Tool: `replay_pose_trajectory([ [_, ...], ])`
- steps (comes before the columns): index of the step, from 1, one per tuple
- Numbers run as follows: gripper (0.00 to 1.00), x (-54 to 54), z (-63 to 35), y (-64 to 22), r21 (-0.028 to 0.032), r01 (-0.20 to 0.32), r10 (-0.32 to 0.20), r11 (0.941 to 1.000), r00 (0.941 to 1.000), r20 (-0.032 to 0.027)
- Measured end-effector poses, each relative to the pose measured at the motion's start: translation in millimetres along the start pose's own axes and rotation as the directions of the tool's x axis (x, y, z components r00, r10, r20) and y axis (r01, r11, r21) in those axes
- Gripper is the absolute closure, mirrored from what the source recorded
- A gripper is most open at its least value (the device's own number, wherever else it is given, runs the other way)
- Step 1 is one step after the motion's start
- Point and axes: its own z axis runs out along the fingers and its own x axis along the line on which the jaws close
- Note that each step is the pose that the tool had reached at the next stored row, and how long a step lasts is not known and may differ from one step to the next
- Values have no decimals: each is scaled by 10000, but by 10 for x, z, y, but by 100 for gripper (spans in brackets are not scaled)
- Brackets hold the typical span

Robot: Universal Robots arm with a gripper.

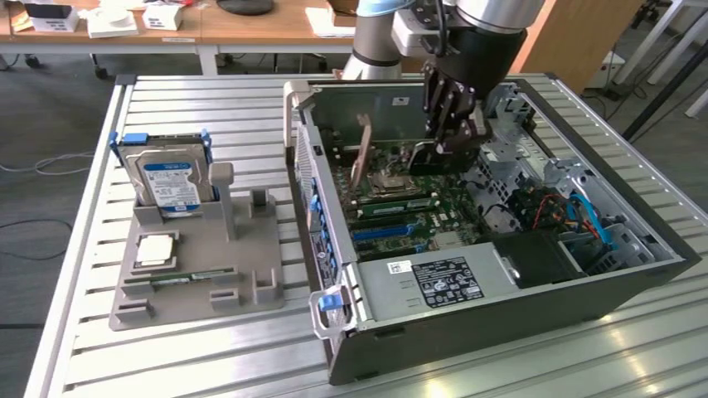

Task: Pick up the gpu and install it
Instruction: 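Insert the gpu into the slot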

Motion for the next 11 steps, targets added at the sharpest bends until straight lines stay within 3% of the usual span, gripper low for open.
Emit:
replay_pose_trajectory([
  [11, 73, 6, 143, -1, 0, 1, -1, 10000, 10000, 0],
])
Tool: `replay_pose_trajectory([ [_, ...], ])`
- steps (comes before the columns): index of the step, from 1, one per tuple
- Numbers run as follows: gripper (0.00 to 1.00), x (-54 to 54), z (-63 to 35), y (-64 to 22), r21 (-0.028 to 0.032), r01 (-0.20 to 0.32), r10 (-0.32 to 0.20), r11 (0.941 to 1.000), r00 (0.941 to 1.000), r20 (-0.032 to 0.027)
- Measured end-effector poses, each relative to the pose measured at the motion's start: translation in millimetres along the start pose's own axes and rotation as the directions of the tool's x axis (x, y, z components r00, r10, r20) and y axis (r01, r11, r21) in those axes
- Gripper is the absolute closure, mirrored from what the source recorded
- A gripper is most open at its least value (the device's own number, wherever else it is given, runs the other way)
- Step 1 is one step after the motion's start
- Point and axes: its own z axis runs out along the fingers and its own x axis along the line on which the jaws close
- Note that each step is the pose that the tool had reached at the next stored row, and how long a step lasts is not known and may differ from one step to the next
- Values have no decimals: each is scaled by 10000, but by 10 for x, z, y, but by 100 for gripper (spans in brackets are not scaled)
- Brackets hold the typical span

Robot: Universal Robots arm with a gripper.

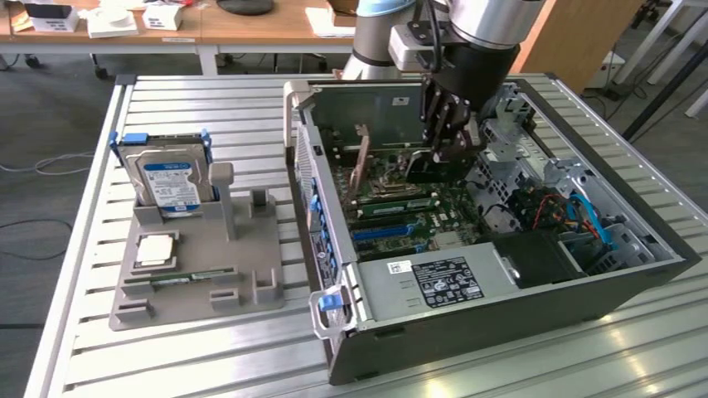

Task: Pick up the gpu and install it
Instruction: 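Insert the gpu into the slot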

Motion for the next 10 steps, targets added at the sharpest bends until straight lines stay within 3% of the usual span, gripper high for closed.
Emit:
replay_pose_trajectory([
  [10, 73, 5, 114, 0, -1, 0, 0, 10000, 10000, -1],
])
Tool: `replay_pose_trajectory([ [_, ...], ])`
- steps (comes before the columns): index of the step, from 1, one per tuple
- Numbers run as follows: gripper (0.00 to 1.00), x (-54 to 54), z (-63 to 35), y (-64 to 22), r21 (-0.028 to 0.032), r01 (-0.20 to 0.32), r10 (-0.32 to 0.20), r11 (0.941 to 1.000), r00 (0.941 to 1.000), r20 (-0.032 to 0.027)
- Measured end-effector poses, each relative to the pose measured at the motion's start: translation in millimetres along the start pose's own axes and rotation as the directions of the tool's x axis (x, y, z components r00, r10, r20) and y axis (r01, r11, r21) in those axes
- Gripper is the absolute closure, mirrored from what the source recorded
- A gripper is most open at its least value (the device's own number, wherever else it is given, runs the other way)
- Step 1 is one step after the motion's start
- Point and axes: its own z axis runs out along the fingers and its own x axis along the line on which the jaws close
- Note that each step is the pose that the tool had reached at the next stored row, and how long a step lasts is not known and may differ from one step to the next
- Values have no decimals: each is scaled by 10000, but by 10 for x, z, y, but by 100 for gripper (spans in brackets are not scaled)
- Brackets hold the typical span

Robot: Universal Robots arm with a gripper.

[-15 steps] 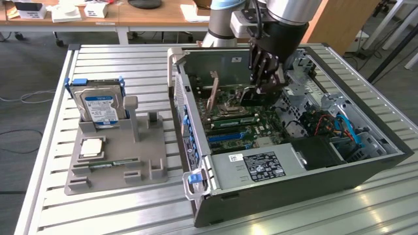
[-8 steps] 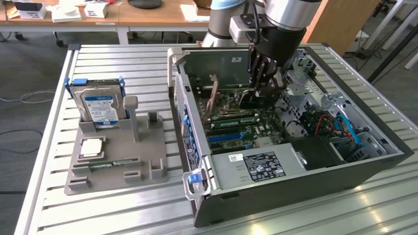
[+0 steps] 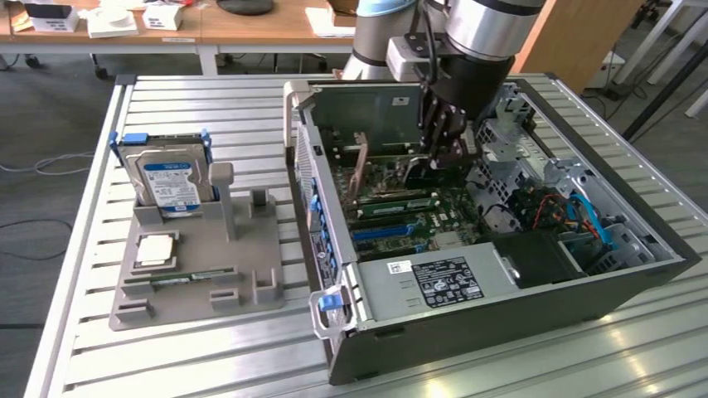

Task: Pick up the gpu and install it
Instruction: 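Insert the gpu into the slot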

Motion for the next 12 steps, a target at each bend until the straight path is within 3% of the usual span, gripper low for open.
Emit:
replay_pose_trajectory([
  [12, 73, 7, 172, 3, 0, 0, 0, 10000, 10000, -1],
])
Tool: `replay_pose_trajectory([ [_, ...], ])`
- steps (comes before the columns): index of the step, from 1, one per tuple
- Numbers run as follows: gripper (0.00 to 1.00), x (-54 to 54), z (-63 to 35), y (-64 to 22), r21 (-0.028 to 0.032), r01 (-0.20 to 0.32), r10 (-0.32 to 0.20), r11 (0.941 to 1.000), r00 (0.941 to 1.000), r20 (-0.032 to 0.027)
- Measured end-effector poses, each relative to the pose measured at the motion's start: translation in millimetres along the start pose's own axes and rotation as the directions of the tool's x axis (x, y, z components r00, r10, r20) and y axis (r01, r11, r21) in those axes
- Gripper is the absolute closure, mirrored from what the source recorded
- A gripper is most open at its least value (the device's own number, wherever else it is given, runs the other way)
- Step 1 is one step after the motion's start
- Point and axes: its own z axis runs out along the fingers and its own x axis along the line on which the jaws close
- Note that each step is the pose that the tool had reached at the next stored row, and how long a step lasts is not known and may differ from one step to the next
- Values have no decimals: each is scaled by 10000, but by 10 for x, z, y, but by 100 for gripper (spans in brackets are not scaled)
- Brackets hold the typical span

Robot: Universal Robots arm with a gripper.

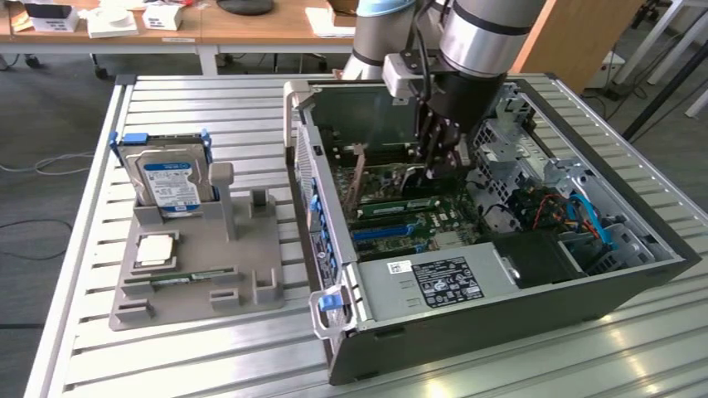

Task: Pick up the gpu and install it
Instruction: 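Insert the gpu into the slot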

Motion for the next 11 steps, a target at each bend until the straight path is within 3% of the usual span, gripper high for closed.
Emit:
replay_pose_trajectory([
  [11, 73, 6, 156, 0, -4, -1, 1, 10000, 10000, 0],
])
